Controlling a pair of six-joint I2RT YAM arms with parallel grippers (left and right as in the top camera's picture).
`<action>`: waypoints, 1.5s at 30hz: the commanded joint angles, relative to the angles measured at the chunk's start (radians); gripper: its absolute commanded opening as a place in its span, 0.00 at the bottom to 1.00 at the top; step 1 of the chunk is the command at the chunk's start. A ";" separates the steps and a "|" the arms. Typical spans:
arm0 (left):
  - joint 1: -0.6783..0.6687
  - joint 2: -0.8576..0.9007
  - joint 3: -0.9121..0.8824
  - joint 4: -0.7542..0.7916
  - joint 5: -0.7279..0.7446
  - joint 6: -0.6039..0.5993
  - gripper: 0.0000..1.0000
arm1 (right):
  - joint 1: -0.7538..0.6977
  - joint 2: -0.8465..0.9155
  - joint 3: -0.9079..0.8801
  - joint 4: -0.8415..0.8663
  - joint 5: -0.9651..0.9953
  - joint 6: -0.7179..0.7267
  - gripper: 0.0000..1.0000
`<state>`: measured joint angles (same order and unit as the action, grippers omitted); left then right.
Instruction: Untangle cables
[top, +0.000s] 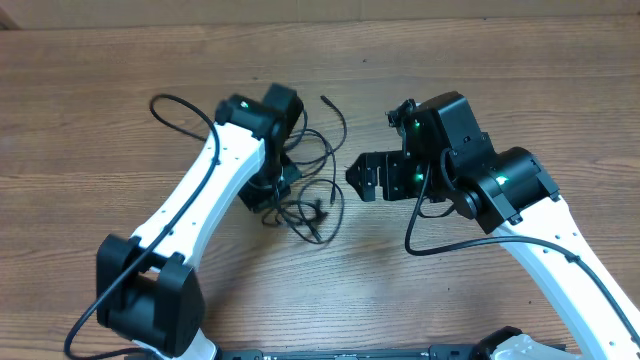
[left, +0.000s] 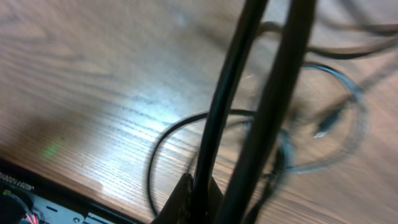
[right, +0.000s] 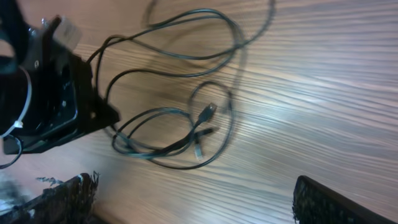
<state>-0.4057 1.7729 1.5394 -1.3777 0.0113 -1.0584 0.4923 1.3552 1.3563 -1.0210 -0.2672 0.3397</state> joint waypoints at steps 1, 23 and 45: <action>0.009 -0.036 0.117 -0.037 -0.071 0.014 0.04 | 0.003 -0.002 0.018 0.058 -0.179 0.039 1.00; 0.155 -0.036 0.227 -0.054 0.237 -0.227 0.05 | 0.008 0.142 0.018 0.164 -0.199 0.471 0.95; 0.156 -0.036 0.227 0.018 0.422 -0.537 0.04 | 0.130 0.183 -0.011 0.280 -0.100 0.429 0.78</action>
<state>-0.2485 1.7596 1.7370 -1.3575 0.3622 -1.5143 0.6140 1.5307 1.3552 -0.7475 -0.4400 0.7841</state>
